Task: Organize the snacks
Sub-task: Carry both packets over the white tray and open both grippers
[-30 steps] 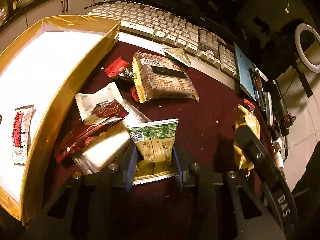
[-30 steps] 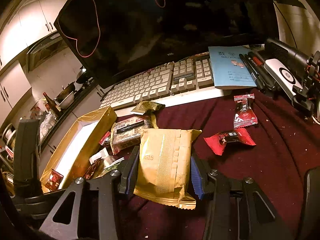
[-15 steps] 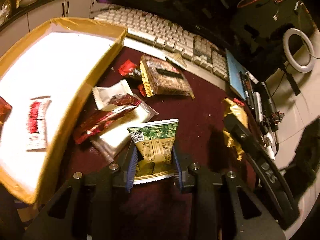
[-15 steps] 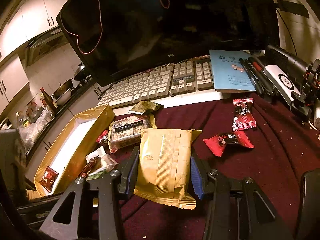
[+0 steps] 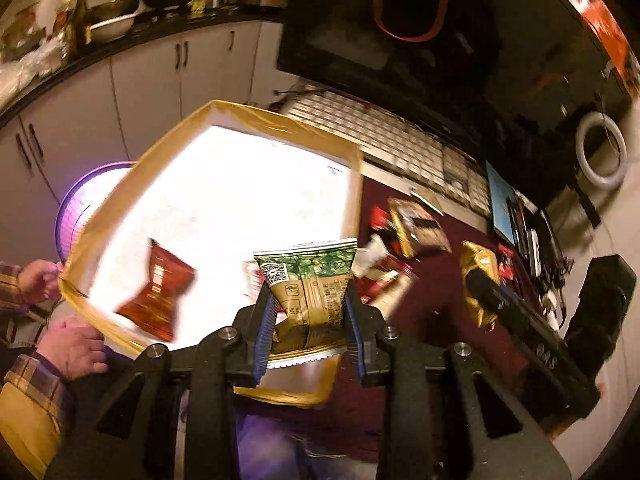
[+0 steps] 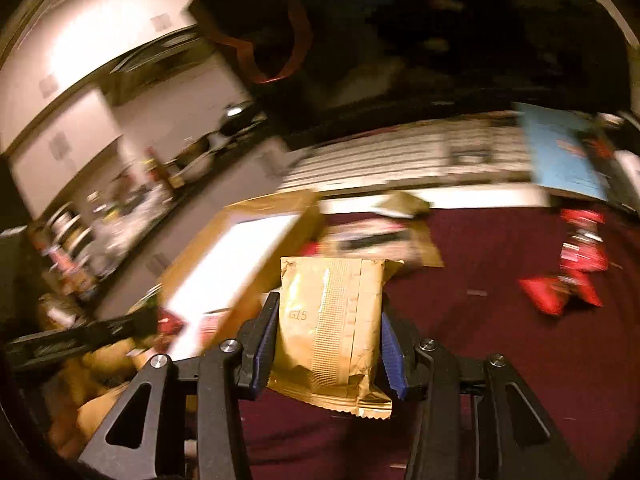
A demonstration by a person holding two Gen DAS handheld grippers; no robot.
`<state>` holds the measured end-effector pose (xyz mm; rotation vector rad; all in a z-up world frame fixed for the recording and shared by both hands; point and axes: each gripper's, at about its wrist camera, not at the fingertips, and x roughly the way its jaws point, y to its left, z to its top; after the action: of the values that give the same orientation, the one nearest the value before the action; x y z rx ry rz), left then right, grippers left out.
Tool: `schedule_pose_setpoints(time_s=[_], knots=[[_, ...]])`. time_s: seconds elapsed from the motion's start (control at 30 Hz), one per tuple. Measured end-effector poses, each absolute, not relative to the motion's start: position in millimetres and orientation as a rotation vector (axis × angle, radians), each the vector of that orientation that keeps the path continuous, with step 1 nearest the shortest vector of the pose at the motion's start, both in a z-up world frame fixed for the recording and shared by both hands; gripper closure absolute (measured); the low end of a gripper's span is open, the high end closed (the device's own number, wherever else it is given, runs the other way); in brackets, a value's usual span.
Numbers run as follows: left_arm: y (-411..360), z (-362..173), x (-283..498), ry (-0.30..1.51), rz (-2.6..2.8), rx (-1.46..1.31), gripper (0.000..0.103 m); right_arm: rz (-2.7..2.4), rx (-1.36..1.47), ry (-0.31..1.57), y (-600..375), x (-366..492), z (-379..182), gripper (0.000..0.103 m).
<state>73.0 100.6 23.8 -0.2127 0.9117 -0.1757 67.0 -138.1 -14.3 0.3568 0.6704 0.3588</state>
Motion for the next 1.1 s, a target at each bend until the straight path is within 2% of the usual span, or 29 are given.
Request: schedule_pose_setpoints(time_s=[0.2,0.5,0.9,1.03,1.1], knots=[[138,23,102,0.891,-0.104,-0.129,0.074,0.506,0.278,0.762,-57,102,-5,0.057],[164,-12,148,0.927,-0.101,-0.128,0.074,0.529,0.228,0.925,15,179,-23,0.057],[184,-48,172,1.02,-0.051,-0.148,0.073,0.464,0.013,0.929,67,190,-43,0.056],[185,-49,173,1.041,-0.072,-0.175,0.071,0.48,0.019,0.927,66,188,-43,0.051],[183,-41,169,1.022,-0.078,-0.173,0.071,0.486,0.048,0.928,60,189,-41,0.039]])
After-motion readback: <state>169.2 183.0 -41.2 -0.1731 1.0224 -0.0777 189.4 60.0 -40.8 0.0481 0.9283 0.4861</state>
